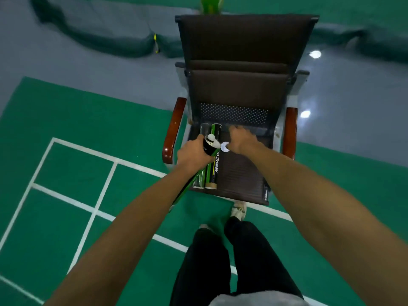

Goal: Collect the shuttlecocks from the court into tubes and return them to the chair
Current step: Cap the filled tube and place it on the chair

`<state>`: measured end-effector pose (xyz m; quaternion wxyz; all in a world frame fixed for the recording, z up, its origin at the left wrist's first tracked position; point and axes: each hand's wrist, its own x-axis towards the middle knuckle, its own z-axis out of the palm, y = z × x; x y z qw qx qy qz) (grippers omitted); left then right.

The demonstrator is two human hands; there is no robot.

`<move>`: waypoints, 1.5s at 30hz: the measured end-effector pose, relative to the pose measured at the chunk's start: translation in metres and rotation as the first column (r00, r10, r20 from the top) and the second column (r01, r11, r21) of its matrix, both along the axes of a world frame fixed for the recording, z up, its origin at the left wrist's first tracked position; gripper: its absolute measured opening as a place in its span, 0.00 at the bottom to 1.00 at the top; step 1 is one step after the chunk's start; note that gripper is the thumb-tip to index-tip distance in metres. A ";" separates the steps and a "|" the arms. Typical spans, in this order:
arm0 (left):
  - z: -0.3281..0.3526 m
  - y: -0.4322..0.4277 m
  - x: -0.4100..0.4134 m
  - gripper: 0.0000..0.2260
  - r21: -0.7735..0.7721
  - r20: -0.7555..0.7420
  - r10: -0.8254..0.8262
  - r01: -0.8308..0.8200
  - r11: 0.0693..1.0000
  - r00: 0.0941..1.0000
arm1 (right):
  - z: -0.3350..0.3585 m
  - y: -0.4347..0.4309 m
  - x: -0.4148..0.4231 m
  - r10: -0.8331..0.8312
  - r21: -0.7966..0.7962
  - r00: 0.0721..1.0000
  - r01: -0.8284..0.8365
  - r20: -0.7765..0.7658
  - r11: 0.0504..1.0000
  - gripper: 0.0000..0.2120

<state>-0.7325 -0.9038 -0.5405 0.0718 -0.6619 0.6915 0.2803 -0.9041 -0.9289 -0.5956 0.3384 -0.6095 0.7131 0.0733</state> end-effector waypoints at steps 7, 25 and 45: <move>-0.104 -0.052 0.001 0.27 0.072 0.114 -0.053 0.045 0.996 0.992 | -0.122 -0.033 0.001 -0.026 0.085 1.000 0.024 0.016 0.996 0.29; -0.328 -0.117 0.000 0.30 0.244 0.213 -0.139 0.085 0.966 0.967 | -0.410 -0.094 0.019 0.069 0.125 0.996 -0.062 -0.053 0.990 0.35; -0.136 -0.173 -0.064 0.30 -0.072 0.046 -0.213 0.216 0.974 0.976 | -0.145 -0.123 -0.026 -0.462 -0.003 0.440 0.727 0.770 0.687 0.02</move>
